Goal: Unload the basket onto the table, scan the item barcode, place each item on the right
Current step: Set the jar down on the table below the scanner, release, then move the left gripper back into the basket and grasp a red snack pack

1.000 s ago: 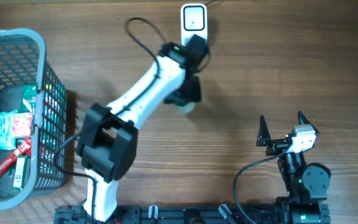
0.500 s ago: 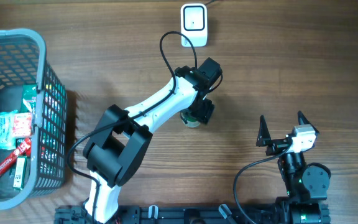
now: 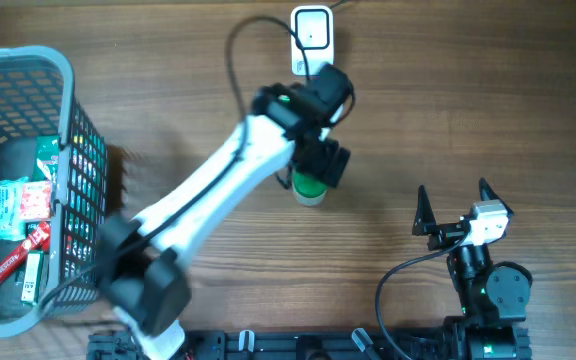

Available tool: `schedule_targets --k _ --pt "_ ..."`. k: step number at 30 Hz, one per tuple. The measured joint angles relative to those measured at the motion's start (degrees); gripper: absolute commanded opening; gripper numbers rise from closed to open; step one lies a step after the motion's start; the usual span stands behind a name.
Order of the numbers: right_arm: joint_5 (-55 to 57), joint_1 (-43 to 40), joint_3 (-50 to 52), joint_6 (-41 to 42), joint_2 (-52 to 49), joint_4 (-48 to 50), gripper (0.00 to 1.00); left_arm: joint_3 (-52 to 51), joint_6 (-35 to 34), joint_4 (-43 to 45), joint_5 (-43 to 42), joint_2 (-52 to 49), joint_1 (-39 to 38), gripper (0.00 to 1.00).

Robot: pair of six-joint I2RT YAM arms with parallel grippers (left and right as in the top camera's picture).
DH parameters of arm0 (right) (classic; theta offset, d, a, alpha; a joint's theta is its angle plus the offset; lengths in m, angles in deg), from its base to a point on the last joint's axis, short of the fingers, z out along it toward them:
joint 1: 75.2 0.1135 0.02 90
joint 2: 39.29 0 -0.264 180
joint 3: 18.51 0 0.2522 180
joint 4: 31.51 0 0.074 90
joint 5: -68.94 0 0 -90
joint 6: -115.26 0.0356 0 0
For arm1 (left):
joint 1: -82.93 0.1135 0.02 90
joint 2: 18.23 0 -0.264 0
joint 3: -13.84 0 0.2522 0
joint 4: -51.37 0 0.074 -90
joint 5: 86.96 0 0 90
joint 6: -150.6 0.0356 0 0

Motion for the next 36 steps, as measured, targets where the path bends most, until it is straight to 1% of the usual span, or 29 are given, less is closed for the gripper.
schedule_targets --k 4,7,9,12,13,15,17,21,24,26,28,32,36 --pt "0.0 0.0 0.0 0.0 0.0 0.0 1.0 0.37 0.0 -2.38 0.57 8.76 3.17 1.0" --pt "0.0 -0.02 0.0 0.0 0.0 0.0 1.0 0.5 0.0 -2.51 2.23 13.49 8.46 1.0" --pt "0.0 -0.02 0.0 0.0 0.0 0.0 1.0 0.5 -0.09 -1.25 2.8 15.74 13.7 1.0" --pt "0.0 -0.02 0.0 0.0 0.0 0.0 1.0 0.5 -2.03 1.75 2.29 19.04 24.59 1.0" --pt "0.0 0.0 0.0 0.0 0.0 0.0 1.0 0.5 -2.82 2.47 1.33 20.41 29.68 1.0" --pt "0.0 0.0 0.0 0.0 0.0 0.0 1.0 0.7 -3.37 2.67 -1.11 21.99 35.8 1.0" --pt "0.0 -0.02 0.0 0.0 0.0 0.0 1.0 2.69 -3.28 2.62 -6.58 22.99 43.63 1.0" --pt "0.0 -0.02 0.0 0.0 0.0 -0.02 1.0 7.93 -3.67 2.69 -11.85 23.15 49.79 1.0" --pt "0.0 0.0 0.0 0.0 0.0 0.0 1.0 10.97 -9.14 2.36 -8.59 23.65 53.57 1.0" --pt "0.0 -0.02 0.0 0.0 0.0 0.0 1.0 11.37 -13.64 0.28 -5.14 23.87 56.04 1.0" --pt "0.0 -0.02 0.0 0.0 0.0 0.0 1.0 11.37 -21.59 -3.28 -0.33 23.34 62.03 1.0" --pt "0.0 0.0 0.0 0.0 0.0 0.0 1.0 10.91 -26.45 -5.84 2.19 20.87 67.95 1.0" --pt "0.0 -0.02 0.0 0.0 0.0 0.0 1.0 5.92 -29.64 -5.88 3.02 17.2 72.98 1.0"
